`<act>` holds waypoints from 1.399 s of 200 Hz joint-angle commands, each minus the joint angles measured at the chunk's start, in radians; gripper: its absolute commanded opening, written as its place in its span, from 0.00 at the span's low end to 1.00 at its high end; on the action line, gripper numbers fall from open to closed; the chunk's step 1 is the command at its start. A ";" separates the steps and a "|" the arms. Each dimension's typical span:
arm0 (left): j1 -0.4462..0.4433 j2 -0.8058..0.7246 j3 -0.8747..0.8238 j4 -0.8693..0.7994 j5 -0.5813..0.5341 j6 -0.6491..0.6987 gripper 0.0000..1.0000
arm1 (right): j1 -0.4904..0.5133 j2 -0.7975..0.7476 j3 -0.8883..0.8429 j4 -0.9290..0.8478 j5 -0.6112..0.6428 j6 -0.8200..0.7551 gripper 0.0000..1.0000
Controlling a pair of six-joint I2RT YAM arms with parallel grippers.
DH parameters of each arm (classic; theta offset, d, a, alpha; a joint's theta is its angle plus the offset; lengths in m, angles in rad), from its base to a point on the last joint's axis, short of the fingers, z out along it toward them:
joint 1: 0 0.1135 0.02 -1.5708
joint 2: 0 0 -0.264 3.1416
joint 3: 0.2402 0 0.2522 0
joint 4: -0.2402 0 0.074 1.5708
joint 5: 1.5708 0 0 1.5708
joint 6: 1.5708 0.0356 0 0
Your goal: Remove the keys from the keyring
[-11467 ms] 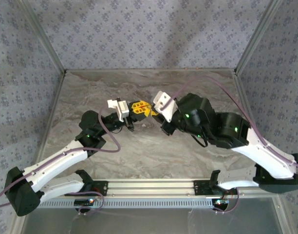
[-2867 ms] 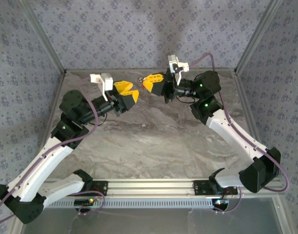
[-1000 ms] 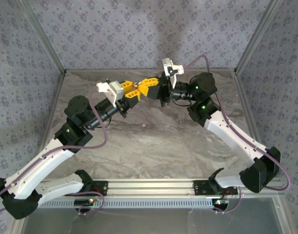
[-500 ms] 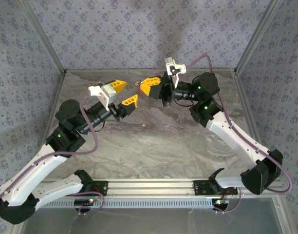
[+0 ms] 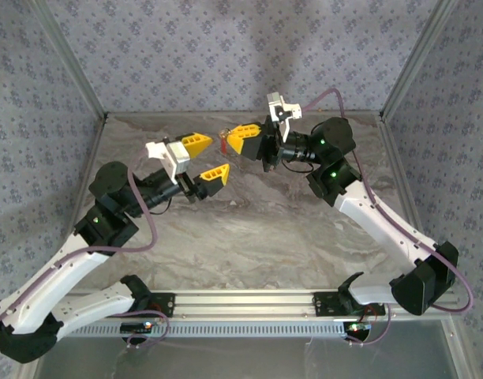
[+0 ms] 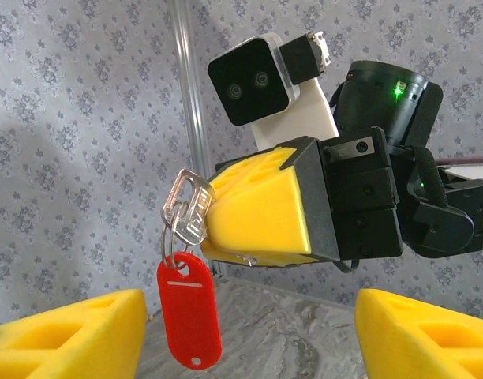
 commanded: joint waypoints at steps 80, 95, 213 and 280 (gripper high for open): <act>-0.015 0.013 0.032 0.050 0.018 -0.010 0.71 | 0.017 -0.016 -0.002 -0.024 -0.014 -0.037 0.00; -0.015 0.014 0.033 0.052 0.016 -0.009 0.71 | 0.018 -0.014 -0.002 -0.017 -0.020 -0.035 0.00; -0.031 0.026 0.042 0.051 0.032 -0.011 0.68 | 0.032 -0.025 0.011 -0.129 0.065 -0.141 0.00; -0.061 0.054 0.060 0.038 0.030 -0.002 0.66 | 0.059 -0.033 0.029 -0.224 0.118 -0.225 0.00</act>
